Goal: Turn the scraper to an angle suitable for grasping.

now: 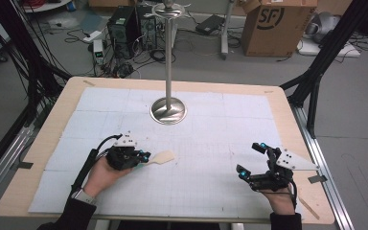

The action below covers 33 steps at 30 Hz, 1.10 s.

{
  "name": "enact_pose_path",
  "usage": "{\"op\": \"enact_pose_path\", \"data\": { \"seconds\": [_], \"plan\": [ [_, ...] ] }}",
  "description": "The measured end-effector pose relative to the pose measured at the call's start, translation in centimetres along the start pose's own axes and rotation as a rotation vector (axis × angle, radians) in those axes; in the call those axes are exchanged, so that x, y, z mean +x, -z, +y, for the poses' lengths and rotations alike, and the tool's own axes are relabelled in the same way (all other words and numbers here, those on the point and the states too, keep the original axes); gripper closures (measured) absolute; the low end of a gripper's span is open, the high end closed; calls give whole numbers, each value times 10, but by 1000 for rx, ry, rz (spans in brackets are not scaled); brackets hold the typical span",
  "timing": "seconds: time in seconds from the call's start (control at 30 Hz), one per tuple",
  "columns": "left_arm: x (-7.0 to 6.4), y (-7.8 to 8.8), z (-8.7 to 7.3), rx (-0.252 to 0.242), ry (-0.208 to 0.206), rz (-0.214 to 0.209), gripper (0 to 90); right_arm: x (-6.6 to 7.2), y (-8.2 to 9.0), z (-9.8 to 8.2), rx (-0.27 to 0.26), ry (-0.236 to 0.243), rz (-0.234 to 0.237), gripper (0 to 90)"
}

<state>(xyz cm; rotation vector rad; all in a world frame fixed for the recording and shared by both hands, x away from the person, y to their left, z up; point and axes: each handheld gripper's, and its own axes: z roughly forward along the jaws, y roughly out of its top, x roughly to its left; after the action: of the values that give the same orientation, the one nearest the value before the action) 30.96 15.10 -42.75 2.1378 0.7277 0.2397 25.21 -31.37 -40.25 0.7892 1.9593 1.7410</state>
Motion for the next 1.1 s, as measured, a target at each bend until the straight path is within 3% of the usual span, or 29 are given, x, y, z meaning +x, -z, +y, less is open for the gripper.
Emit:
{"op": "enact_pose_path", "data": {
  "seconds": [0.27, 0.5, 0.77, 0.93, 1.1],
  "plan": [
    [4, 10, -28, -20, 47, -27, 900, 3, -2, 1, 3, 2, 9, 2],
    [5, 16, -37, -24, 54, -44, 900, 1, -6, -1, 15, -1, 11, 3],
    [14, 14, -31, -2, 65, 24, 900, 1, -5, 0, 8, 3, 11, 2],
    [25, 10, -29, -14, 106, 64, 899, 1, -5, 0, 6, 4, 12, 2],
    [33, 7, -28, -10, 106, 115, 900, 1, -4, 0, 6, -2, 11, 2]
  ]
}}
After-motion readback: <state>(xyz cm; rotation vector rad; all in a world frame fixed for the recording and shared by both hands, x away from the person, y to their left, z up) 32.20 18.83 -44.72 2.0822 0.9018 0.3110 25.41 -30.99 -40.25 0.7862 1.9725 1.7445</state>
